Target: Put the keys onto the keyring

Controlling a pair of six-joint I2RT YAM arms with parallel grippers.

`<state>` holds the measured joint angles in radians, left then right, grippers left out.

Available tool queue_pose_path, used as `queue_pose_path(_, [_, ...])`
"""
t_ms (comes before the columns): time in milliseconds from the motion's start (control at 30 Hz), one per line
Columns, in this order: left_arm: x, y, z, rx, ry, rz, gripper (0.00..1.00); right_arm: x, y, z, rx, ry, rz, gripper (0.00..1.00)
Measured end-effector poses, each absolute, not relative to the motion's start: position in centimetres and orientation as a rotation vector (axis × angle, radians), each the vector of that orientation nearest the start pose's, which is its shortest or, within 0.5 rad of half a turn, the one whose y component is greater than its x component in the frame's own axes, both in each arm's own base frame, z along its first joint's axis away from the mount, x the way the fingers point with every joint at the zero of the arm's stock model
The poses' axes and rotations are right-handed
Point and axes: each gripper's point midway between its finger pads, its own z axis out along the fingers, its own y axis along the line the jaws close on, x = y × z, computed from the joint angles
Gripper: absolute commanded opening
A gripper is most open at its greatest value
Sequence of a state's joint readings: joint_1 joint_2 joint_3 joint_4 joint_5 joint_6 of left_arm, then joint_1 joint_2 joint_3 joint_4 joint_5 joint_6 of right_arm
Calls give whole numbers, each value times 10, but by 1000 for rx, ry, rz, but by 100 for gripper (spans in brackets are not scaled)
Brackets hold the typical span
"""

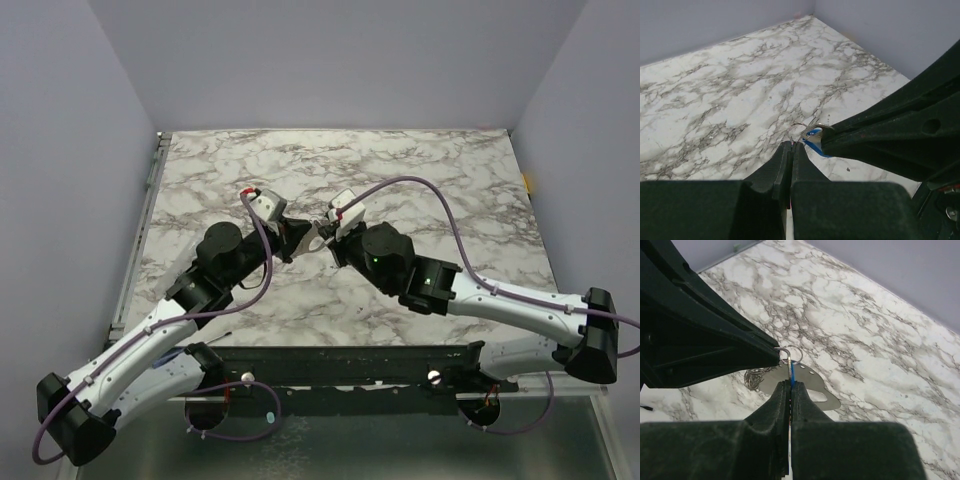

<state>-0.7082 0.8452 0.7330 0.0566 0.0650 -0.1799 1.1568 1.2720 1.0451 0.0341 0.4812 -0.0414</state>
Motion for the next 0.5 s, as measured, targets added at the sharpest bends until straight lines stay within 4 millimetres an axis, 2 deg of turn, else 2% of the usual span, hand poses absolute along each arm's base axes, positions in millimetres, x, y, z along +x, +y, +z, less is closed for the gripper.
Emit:
queue_pose_path(267, [223,-239,306,631,1458,-771,0,224,329,306,-689,1601,478,1])
queue_pose_path(500, [203,-241,313,735,1354,-804,0,210,322,306,-706,1630,537,1])
